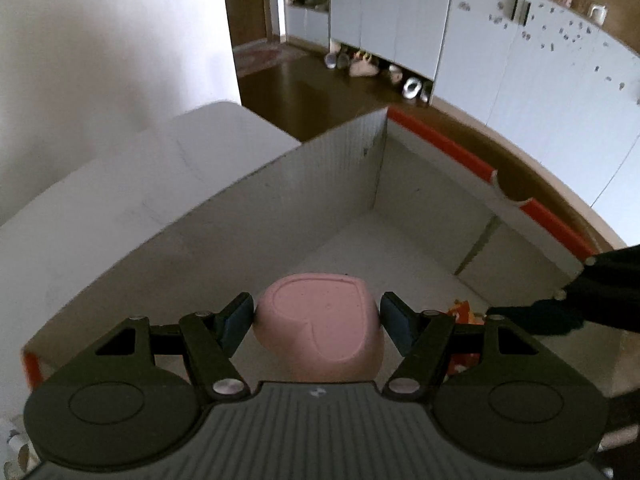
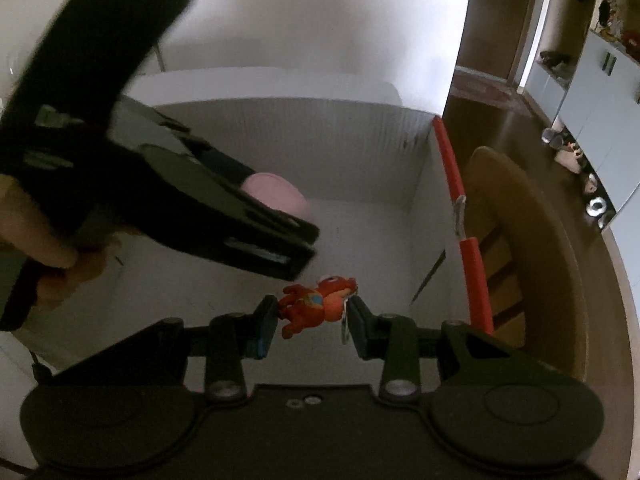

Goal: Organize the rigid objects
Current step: 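Carry pink heart box in left gripper while right gripper carries figure into red box, then open right gripper dropping orange figure while left gripper releases heart box inside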

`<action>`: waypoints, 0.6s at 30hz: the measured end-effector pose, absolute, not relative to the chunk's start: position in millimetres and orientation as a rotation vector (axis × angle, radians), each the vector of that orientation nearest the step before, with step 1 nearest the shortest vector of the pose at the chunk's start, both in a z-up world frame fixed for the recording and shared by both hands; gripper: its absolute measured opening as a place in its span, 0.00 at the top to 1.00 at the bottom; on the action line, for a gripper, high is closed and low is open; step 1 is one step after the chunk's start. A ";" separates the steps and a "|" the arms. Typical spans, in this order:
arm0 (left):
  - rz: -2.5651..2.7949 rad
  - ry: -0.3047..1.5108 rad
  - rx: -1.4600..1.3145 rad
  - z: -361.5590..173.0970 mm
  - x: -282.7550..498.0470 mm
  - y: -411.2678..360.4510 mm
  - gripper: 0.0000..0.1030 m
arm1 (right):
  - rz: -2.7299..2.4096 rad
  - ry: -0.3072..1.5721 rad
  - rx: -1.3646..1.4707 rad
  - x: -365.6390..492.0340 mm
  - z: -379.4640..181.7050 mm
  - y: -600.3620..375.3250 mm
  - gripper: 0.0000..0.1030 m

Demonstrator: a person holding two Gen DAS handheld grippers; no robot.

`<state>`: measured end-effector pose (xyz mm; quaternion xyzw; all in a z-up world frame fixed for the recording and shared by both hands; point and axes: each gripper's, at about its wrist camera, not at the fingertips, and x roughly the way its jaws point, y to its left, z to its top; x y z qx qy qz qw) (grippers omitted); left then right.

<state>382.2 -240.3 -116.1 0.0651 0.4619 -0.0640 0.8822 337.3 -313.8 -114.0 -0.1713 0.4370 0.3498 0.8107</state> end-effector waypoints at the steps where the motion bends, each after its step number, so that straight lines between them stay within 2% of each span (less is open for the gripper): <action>1: -0.131 0.974 0.138 -119.0 385.0 -241.4 0.32 | 0.747 0.940 -0.369 337.4 -115.2 -313.2 0.64; 14: -0.128 1.098 0.155 -148.3 402.1 -249.0 0.32 | 0.717 1.017 -0.371 334.8 -127.2 -318.3 0.63; 18: -0.129 1.103 0.144 -148.7 400.9 -244.6 0.32 | 0.721 1.019 -0.379 331.4 -126.4 -319.1 0.60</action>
